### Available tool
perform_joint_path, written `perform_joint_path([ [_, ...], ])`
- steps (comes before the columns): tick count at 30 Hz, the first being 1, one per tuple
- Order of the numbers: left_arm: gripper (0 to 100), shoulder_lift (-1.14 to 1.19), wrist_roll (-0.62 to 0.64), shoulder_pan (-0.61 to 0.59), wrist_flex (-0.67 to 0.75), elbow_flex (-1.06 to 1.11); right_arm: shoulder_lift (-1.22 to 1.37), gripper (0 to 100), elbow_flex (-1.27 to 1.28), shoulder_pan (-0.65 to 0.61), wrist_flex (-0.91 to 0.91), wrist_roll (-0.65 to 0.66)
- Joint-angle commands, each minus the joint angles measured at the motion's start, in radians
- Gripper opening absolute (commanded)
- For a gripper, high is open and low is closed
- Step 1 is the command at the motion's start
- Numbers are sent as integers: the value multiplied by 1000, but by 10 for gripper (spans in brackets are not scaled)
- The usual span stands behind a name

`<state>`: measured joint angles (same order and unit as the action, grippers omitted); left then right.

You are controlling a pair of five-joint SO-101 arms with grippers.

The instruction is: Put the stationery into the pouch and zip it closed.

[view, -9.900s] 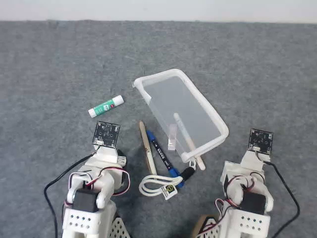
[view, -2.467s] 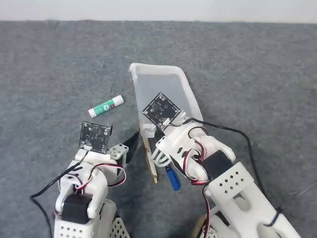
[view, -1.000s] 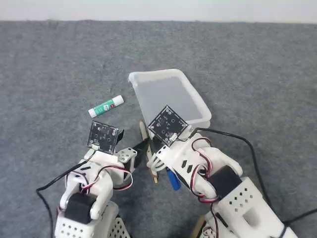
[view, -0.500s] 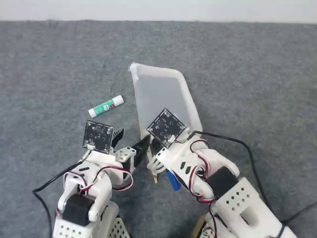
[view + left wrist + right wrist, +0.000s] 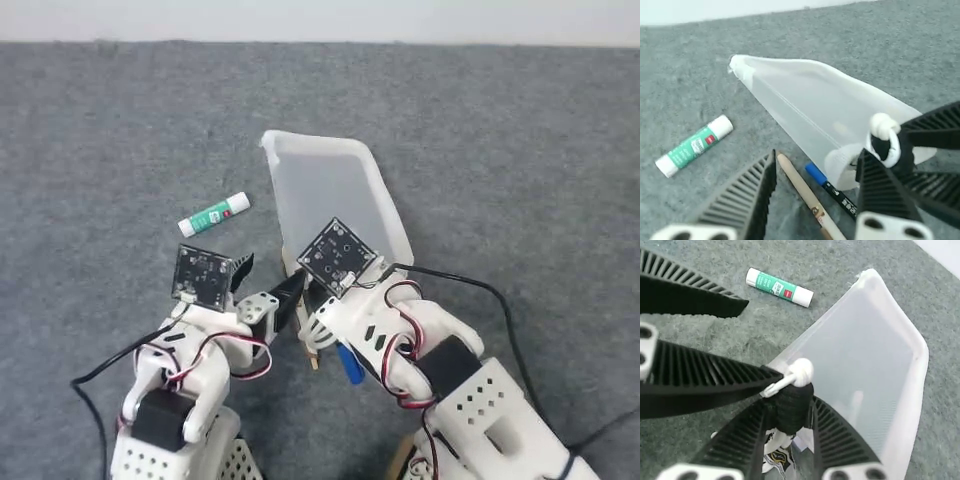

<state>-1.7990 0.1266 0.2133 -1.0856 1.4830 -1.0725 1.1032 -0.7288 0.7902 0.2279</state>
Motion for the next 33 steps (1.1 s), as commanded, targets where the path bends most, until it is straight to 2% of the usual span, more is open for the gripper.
perform_joint_path([
  [1,250,-17,-23,15,-11,-8,-31,6,-14,-7,-28,-8],
  [10,246,-17,-61,-23,-9,21,-150,6,-9,-13,31,-9],
  [22,240,-17,-12,-23,44,30,-200,6,34,-15,56,-2],
  [33,29,-17,-49,-23,49,19,-202,6,35,-1,87,0],
])
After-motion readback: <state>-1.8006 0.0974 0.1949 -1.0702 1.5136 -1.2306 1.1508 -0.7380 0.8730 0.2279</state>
